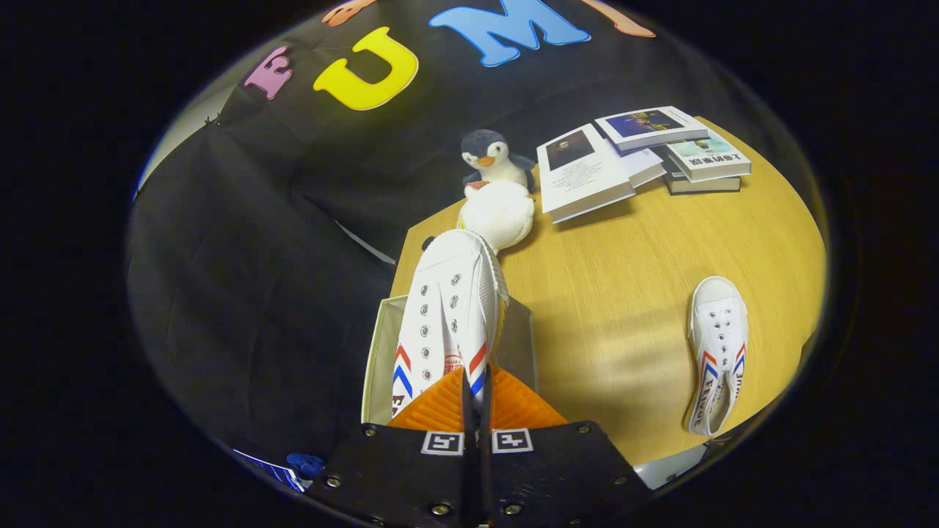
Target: Open the storage box then place both shoes into the box .Put the left shoe in first, then the right shoe, with the right side of both shoes facing outward in a uniform manner.
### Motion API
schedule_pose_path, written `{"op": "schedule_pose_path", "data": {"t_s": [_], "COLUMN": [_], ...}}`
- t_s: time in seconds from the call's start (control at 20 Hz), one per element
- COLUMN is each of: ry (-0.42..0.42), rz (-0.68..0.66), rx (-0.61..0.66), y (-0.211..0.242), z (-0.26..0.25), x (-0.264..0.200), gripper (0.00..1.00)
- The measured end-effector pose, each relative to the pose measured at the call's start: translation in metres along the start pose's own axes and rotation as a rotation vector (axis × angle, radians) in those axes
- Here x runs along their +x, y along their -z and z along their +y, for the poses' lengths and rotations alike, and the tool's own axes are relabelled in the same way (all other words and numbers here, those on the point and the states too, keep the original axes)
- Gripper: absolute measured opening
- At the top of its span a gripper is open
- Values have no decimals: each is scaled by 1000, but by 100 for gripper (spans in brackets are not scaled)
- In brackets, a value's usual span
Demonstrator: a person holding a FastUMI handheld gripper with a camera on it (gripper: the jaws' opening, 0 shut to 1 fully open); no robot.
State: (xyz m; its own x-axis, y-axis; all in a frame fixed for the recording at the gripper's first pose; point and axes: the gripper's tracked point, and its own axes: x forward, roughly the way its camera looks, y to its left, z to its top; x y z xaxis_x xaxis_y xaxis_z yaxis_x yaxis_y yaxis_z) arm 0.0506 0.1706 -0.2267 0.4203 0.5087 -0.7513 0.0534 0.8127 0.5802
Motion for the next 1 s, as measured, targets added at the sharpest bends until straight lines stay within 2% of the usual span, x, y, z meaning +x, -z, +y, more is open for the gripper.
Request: {"op": "schedule_pose_path", "data": {"t_s": [0.45,1.0], "ry": [-27,10], "rz": [57,105], "rx": [-18,-85], "y": [19,46], "z": [49,78], "x": [38,82], "gripper": [0,0]}}
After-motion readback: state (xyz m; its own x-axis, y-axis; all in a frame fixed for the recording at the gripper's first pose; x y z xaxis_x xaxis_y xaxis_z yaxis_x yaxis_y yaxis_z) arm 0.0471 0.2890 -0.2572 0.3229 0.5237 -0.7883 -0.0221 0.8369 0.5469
